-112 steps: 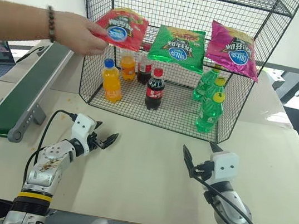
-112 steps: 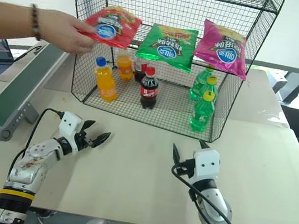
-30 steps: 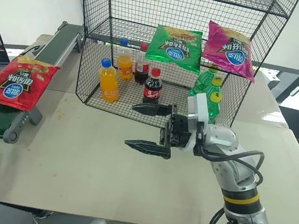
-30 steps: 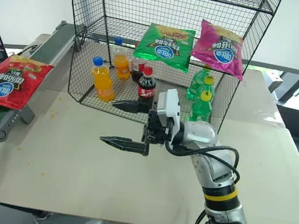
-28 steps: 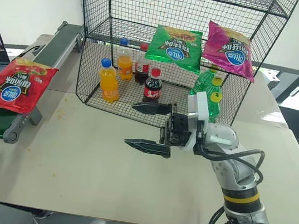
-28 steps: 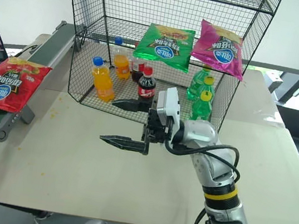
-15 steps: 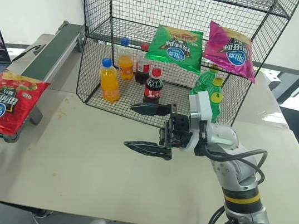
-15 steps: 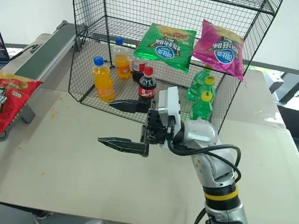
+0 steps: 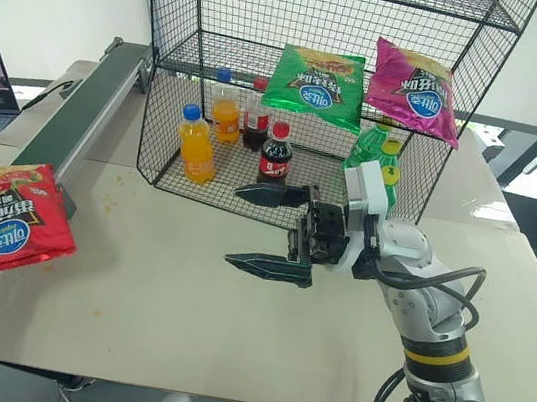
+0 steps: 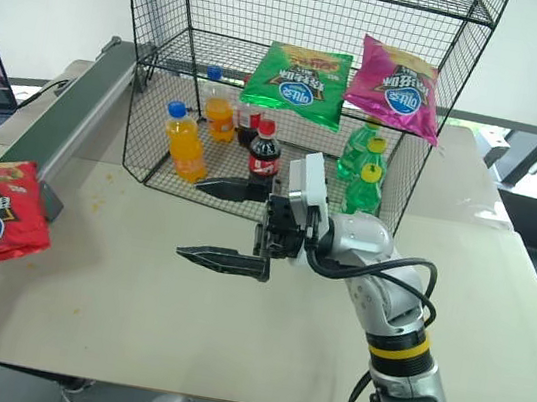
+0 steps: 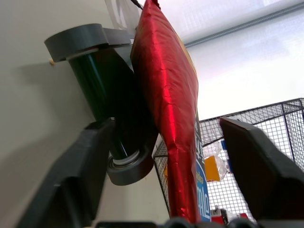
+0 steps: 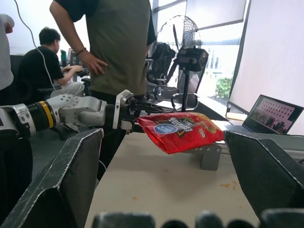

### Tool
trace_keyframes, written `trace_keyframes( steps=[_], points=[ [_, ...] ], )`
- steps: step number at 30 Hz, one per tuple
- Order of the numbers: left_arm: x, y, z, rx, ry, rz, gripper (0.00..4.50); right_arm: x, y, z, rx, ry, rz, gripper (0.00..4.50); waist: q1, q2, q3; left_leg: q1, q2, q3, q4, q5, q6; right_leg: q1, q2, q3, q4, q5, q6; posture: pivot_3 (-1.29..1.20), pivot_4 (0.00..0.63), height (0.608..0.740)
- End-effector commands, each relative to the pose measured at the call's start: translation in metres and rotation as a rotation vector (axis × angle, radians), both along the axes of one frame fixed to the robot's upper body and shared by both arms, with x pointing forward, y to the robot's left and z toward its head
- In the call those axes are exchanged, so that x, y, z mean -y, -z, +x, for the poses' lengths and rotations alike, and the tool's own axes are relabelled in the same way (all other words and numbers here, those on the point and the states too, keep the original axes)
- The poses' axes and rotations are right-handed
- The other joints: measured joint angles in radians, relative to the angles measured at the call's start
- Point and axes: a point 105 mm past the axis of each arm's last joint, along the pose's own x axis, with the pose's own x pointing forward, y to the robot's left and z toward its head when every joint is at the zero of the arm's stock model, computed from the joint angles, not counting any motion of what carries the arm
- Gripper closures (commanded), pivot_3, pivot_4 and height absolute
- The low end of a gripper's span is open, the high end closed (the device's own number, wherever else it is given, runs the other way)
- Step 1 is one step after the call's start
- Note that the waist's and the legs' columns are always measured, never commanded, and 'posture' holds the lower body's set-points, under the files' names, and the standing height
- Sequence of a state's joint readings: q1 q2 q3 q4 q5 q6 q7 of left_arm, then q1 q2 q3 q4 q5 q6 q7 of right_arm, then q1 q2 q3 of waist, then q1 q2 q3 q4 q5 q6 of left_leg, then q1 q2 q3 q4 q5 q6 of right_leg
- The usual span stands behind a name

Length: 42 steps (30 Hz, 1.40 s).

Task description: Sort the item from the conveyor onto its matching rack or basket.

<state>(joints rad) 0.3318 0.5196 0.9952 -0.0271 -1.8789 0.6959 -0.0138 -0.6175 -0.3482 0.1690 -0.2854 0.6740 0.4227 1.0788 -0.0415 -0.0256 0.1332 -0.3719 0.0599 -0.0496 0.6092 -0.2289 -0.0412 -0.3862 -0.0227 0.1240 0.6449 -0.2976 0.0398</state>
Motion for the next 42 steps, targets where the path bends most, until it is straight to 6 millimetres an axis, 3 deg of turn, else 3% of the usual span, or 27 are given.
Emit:
trace_keyframes(
  steps=[1, 6, 11, 13, 18, 23, 31, 36, 39, 42],
  points=[
    [0.005, -0.008, 0.002, 0.020, 0.021, 0.040, 2.48, 0.003, -0.014, -0.003, 0.044, -0.004, 0.031, 0.00, 0.000, 0.000, 0.000, 0.000, 0.000, 0.000, 0.000, 0.000, 0.000, 0.000, 0.000, 0.000, 0.000, 0.000, 0.000, 0.00, 0.150, 0.740],
    [0.004, -0.010, 0.002, 0.018, 0.027, 0.053, 4.45, 0.003, -0.013, -0.002, 0.048, 0.004, 0.030, 0.00, 0.000, 0.000, 0.000, 0.000, 0.000, 0.000, 0.000, 0.000, 0.000, 0.000, 0.000, 0.000, 0.000, 0.000, 0.000, 0.00, 0.150, 0.740],
    [0.004, -0.029, 0.002, 0.046, 0.028, 0.103, 4.45, 0.004, -0.012, -0.002, 0.054, 0.014, 0.030, 0.00, 0.000, 0.000, 0.000, 0.000, 0.000, 0.000, 0.000, 0.000, 0.000, 0.000, 0.000, 0.000, 0.000, 0.000, 0.000, 0.00, 0.150, 0.740],
    [0.012, -0.058, 0.005, 0.125, 0.064, 0.150, 4.45, 0.006, -0.012, -0.002, 0.058, 0.030, 0.028, 0.00, 0.001, 0.000, 0.001, 0.000, 0.000, 0.000, -0.001, 0.000, 0.000, 0.000, 0.000, 0.000, 0.000, 0.000, 0.000, 0.00, 0.150, 0.740],
    [0.053, -0.126, 0.027, 0.301, 0.226, 0.330, 4.45, 0.016, -0.011, 0.007, 0.072, 0.116, 0.031, 0.00, 0.015, -0.001, 0.002, -0.001, -0.001, -0.002, -0.001, 0.002, -0.004, 0.000, -0.001, -0.003, -0.001, 0.000, 0.000, 0.00, 0.150, 0.740],
    [0.098, -0.165, 0.055, 0.422, 0.401, 0.412, 4.45, 0.026, -0.013, 0.017, 0.081, 0.231, 0.048, 0.00, 0.021, 0.000, 0.002, -0.001, -0.002, -0.002, -0.001, 0.002, -0.004, 0.000, -0.001, -0.002, -0.001, 0.000, 0.000, 0.00, 0.150, 0.740],
    [0.181, -0.213, 0.097, 0.605, 0.743, 0.399, 4.45, 0.049, -0.028, 0.024, 0.132, 0.483, 0.125, 0.00, 0.028, 0.000, 0.003, -0.006, -0.002, -0.005, 0.000, 0.003, -0.005, -0.001, -0.001, -0.004, -0.001, 0.000, 0.000, 0.00, 0.150, 0.740],
    [0.216, -0.239, 0.117, 0.686, 0.922, 0.338, 4.45, 0.060, -0.042, 0.021, 0.186, 0.628, 0.194, 0.00, 0.024, 0.001, 0.003, -0.006, -0.006, -0.007, -0.001, 0.004, -0.006, -0.001, -0.003, -0.003, -0.001, 0.001, 0.001, 0.00, 0.150, 0.740],
    [0.227, -0.245, 0.139, 0.705, 0.965, 0.289, 4.45, 0.064, -0.044, 0.018, 0.202, 0.691, 0.215, 0.00, 0.025, 0.001, 0.002, -0.006, -0.007, -0.009, -0.001, 0.005, -0.007, -0.002, -0.003, -0.004, 0.000, 0.001, 0.001, 0.00, 0.150, 0.740],
    [0.239, -0.236, 0.171, 0.684, 0.972, 0.278, 4.45, 0.067, -0.043, 0.015, 0.201, 0.740, 0.227, 0.00, 0.025, 0.002, 0.002, -0.006, -0.007, -0.009, -0.001, 0.006, -0.008, -0.001, -0.003, -0.004, 0.000, 0.001, 0.002, 0.00, 0.150, 0.740]
  ],
)
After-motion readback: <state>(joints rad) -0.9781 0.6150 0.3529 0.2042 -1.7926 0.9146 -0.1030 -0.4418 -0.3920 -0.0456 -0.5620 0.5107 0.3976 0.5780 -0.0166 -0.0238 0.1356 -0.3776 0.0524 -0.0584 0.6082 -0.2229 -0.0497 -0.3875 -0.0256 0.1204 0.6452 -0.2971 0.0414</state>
